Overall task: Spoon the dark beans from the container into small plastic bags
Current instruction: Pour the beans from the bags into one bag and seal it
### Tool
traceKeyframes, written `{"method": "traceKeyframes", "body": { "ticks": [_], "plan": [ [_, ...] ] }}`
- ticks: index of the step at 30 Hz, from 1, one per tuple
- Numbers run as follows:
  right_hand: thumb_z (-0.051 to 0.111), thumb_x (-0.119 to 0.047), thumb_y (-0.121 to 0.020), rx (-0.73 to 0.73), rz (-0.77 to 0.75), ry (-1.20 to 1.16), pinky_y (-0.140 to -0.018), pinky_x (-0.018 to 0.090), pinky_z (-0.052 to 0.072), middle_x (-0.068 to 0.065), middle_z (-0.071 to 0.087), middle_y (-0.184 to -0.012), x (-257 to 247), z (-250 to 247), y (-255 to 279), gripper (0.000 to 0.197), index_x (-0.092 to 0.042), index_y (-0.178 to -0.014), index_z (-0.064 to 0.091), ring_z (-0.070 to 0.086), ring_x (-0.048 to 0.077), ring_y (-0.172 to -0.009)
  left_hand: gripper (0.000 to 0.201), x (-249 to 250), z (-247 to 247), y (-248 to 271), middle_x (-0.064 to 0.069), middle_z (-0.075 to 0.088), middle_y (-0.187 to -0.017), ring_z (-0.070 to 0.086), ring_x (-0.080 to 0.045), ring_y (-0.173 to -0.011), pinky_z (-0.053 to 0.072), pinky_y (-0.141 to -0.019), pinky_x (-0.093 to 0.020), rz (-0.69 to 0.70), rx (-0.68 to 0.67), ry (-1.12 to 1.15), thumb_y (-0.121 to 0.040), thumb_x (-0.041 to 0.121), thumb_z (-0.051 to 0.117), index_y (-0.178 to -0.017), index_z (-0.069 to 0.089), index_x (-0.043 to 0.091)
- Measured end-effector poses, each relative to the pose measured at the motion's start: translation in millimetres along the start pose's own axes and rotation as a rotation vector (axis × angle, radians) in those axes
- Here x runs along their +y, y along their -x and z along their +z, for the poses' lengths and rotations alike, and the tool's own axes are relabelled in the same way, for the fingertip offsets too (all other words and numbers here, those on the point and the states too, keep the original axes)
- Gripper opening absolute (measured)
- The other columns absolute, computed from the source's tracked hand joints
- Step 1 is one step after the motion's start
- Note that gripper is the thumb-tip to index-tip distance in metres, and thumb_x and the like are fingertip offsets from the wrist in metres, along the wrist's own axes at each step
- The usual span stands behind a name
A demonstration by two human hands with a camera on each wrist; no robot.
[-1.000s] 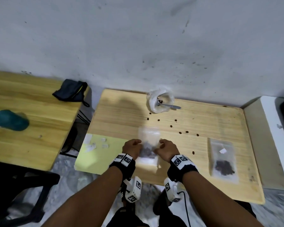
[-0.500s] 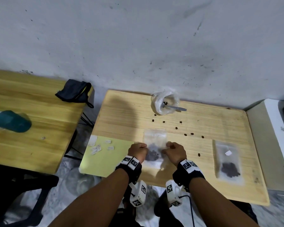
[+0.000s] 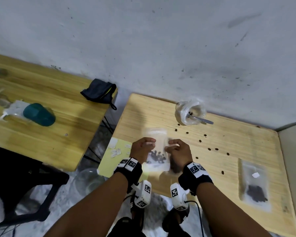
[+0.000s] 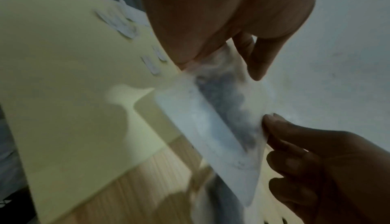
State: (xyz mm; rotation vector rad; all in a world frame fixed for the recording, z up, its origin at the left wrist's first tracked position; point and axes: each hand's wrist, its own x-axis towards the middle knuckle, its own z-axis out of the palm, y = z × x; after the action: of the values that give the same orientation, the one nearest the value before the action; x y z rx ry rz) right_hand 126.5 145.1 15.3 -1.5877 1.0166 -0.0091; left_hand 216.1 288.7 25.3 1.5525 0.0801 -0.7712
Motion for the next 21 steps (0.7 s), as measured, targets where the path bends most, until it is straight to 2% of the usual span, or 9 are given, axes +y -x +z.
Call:
{"method": "traceKeyframes", "body": {
  "ticks": [3, 5, 7, 9, 11, 12, 16, 18, 21],
  "plan": [
    [0.071, -0.009, -0.081, -0.104, -0.053, 0.048, -0.060, 0.024, 0.047, -0.001, 0.071, -0.089, -11, 34, 0, 0.016, -0.023, -0.087, 0.069, 0.060, 0.012, -0.066, 0.026, 4, -40, -7, -0.001, 0.068, -0.065, 0.058, -0.020, -0.064, 0.049, -0.051, -0.017, -0.061, 0.098, 0.135, -0.087, -0.014, 0.047, -0.082, 0.065, 0.004],
    [0.066, -0.009, -0.084, -0.162, -0.062, 0.120, -0.061, 0.018, 0.045, -0.003, 0.069, -0.093, -13, 55, -2, 0.015, -0.023, -0.090, 0.069, 0.063, 0.011, -0.072, 0.026, 5, -71, -10, 0.000, 0.067, -0.059, 0.061, -0.019, -0.056, 0.050, -0.047, -0.018, -0.068, 0.197, 0.254, -0.089, -0.015, 0.044, -0.079, 0.062, 0.000],
    [0.067, -0.014, -0.086, -0.229, -0.048, 0.233, -0.067, 0.019, 0.047, -0.002, 0.068, -0.098, -13, 74, -3, 0.013, -0.021, -0.098, 0.069, 0.065, 0.013, -0.083, 0.021, 3, -103, -12, -0.006, 0.065, -0.071, 0.061, -0.018, -0.064, 0.053, -0.053, -0.022, -0.027, 0.304, 0.294, -0.088, -0.014, 0.051, -0.079, 0.061, 0.002],
    [0.069, -0.021, -0.087, -0.274, -0.038, 0.367, -0.081, 0.024, 0.049, -0.002, 0.065, -0.105, -10, 89, -5, 0.019, -0.021, -0.106, 0.067, 0.064, 0.018, -0.097, 0.018, 2, -130, -12, -0.007, 0.061, -0.082, 0.058, -0.022, -0.075, 0.052, -0.062, -0.026, 0.011, 0.413, 0.287, -0.084, -0.016, 0.057, -0.081, 0.061, 0.002],
    [0.070, -0.026, -0.086, -0.289, -0.050, 0.471, -0.090, 0.028, 0.050, -0.004, 0.062, -0.105, -6, 104, -7, 0.026, -0.020, -0.112, 0.066, 0.063, 0.020, -0.102, 0.017, 0, -153, -10, -0.005, 0.061, -0.083, 0.057, -0.021, -0.076, 0.051, -0.063, -0.026, 0.001, 0.513, 0.265, -0.082, -0.017, 0.057, -0.085, 0.062, 0.000],
    [0.071, -0.029, -0.086, -0.294, -0.058, 0.503, -0.090, 0.029, 0.050, -0.006, 0.063, -0.102, -4, 113, -8, 0.029, -0.021, -0.113, 0.064, 0.064, 0.020, -0.100, 0.017, -1, -163, -9, -0.005, 0.062, -0.082, 0.057, -0.021, -0.075, 0.052, -0.063, -0.026, -0.006, 0.548, 0.248, -0.082, -0.017, 0.057, -0.084, 0.062, 0.000],
    [0.073, -0.040, -0.083, -0.257, -0.115, 0.600, -0.081, 0.027, 0.049, -0.013, 0.063, -0.089, -3, 133, -7, 0.025, -0.030, -0.102, 0.060, 0.062, 0.015, -0.086, 0.027, -10, -187, -10, -0.008, 0.063, -0.078, 0.056, -0.027, -0.077, 0.050, -0.073, -0.037, -0.017, 0.596, 0.244, -0.079, -0.017, 0.058, -0.074, 0.065, 0.008],
    [0.073, -0.037, -0.082, -0.225, -0.126, 0.629, -0.079, 0.026, 0.048, -0.014, 0.062, -0.087, -7, 140, -5, 0.017, -0.033, -0.094, 0.061, 0.061, 0.016, -0.084, 0.023, -15, -192, -10, -0.007, 0.064, -0.079, 0.057, -0.027, -0.079, 0.051, -0.076, -0.038, -0.034, 0.607, 0.219, -0.080, -0.016, 0.058, -0.078, 0.066, 0.007],
    [0.071, -0.026, -0.080, -0.213, -0.104, 0.634, -0.080, 0.027, 0.051, -0.010, 0.065, -0.091, -12, 147, -6, 0.011, -0.033, -0.078, 0.062, 0.065, 0.021, -0.092, 0.025, -17, -193, -10, -0.004, 0.065, -0.081, 0.059, -0.025, -0.083, 0.052, -0.080, -0.038, -0.035, 0.612, 0.184, -0.080, -0.013, 0.059, -0.078, 0.067, 0.010]
  ]
}}
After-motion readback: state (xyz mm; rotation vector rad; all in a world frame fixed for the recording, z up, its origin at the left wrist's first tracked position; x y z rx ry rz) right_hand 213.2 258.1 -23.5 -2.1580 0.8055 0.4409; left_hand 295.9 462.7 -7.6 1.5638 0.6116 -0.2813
